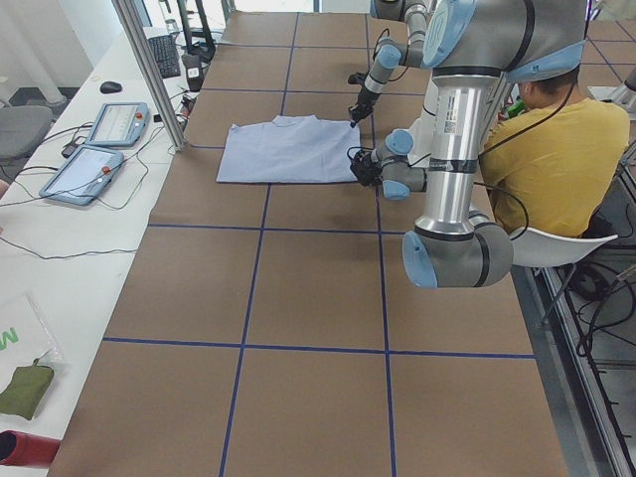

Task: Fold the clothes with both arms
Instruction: 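Grasp the near hem with both grippers and lift it, then fold the hem with both grippers over toward the collar, then release the shirt and raise both grippers away from it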

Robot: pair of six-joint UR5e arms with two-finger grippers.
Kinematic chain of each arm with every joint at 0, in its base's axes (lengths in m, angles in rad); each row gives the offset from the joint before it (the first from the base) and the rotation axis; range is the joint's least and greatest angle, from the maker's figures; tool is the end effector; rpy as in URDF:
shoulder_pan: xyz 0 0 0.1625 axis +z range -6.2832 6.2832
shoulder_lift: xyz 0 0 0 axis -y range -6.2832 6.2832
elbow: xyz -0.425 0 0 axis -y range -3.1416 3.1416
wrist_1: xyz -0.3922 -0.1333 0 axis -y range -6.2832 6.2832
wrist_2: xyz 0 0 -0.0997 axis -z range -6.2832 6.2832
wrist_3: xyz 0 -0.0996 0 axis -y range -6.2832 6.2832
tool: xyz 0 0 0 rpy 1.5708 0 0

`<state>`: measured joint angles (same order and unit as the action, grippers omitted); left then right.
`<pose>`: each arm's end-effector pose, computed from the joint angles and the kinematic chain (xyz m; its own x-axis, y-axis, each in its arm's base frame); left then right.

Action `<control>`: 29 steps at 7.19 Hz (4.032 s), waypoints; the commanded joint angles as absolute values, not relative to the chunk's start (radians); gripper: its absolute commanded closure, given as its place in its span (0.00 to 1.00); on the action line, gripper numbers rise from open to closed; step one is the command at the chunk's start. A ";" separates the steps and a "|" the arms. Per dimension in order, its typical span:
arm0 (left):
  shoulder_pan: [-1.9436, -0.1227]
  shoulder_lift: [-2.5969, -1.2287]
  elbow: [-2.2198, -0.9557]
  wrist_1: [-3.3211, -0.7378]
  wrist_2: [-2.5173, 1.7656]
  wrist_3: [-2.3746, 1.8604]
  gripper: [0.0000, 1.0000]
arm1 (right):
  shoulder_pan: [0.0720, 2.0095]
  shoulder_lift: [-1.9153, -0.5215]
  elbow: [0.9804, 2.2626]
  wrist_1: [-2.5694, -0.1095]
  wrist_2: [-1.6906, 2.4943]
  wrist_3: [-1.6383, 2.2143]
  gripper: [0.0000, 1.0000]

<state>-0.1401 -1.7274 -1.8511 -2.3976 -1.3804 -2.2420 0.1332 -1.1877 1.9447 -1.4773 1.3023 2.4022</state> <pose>0.5184 -0.2268 0.3509 0.0380 -0.6221 -0.7820 0.4334 0.7154 -0.5480 -0.5555 -0.2356 0.2758 0.1999 0.7456 0.6358 -0.7025 0.5614 -0.4374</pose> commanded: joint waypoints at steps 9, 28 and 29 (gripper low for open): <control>-0.153 -1.618 -2.198 -2.382 -1.384 -2.303 1.00 | 0.211 -1.263 2.263 -1.490 1.316 2.553 1.00; -0.813 -2.330 -1.041 -2.482 -1.709 -1.889 0.33 | 0.779 -0.657 1.100 -1.085 1.767 2.254 0.01; -0.816 -2.330 -1.034 -2.480 -1.709 -1.869 0.07 | 0.791 -0.654 1.095 -1.085 1.770 2.203 0.00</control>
